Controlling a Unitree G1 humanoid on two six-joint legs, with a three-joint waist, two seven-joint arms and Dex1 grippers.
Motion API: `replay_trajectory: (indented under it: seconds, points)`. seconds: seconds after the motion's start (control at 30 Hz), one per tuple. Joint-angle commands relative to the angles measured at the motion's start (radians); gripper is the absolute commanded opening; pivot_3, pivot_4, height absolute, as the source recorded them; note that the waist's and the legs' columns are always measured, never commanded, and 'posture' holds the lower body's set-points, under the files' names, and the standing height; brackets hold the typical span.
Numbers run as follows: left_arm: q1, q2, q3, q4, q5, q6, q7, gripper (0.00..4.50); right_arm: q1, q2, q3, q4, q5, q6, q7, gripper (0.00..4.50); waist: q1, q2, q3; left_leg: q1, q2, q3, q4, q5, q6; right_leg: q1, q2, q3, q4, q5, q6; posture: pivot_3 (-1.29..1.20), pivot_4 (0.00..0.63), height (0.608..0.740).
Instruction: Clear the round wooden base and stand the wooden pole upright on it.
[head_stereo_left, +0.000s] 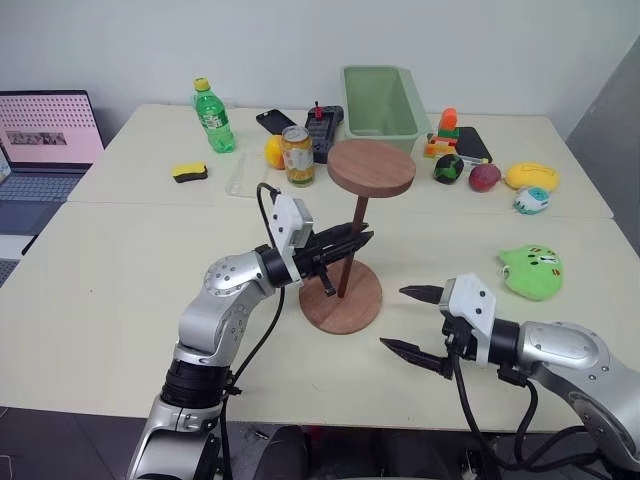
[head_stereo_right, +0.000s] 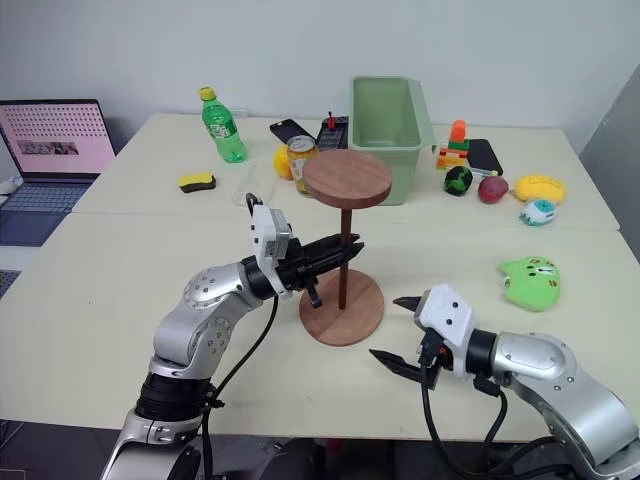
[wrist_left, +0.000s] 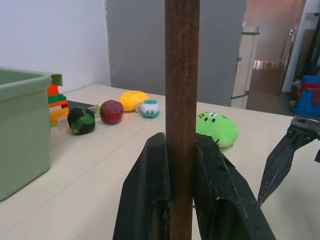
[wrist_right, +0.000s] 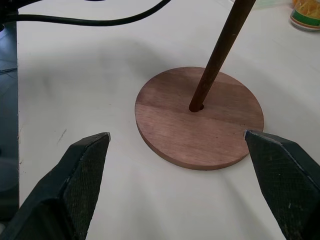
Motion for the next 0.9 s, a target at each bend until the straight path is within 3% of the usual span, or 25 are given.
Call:
replay_trajectory:
  seconds: [0.03,0.5,0.9]
  points:
    - [0.002,-0.002,-0.001,0.027,0.019,-0.049,0.005,0.27,-0.007,0.003,-0.024,-0.023,0.023,0.0,0.0,4.5,0.0,0.0,0.0,0.0,0.0,0.0,0.0,0.0,0.0,0.0,0.0,0.0,0.0,0.0,0.0,0.0,0.15,0.74]
    - [0.03,-0.03,-0.03,0.058,0.04,-0.118,0.012,0.27,0.003,-0.011,-0.041,-0.046,0.054,0.019,-0.004,4.5,0.001,0.0,0.0,0.002,0.0,-0.001,0.0,0.0,0.0,0.003,0.0,0.0,-0.001,0.0,0.0,0.0,0.15,0.74]
    - [0.137,0.01,-0.012,0.076,0.073,-0.169,0.053,0.27,-0.008,-0.002,-0.038,-0.055,0.064,0.034,-0.015,4.5,0.001,0.0,-0.001,0.01,0.0,-0.001,-0.001,0.0,0.0,0.011,0.0,0.0,-0.003,0.0,0.0,0.0,0.15,0.74]
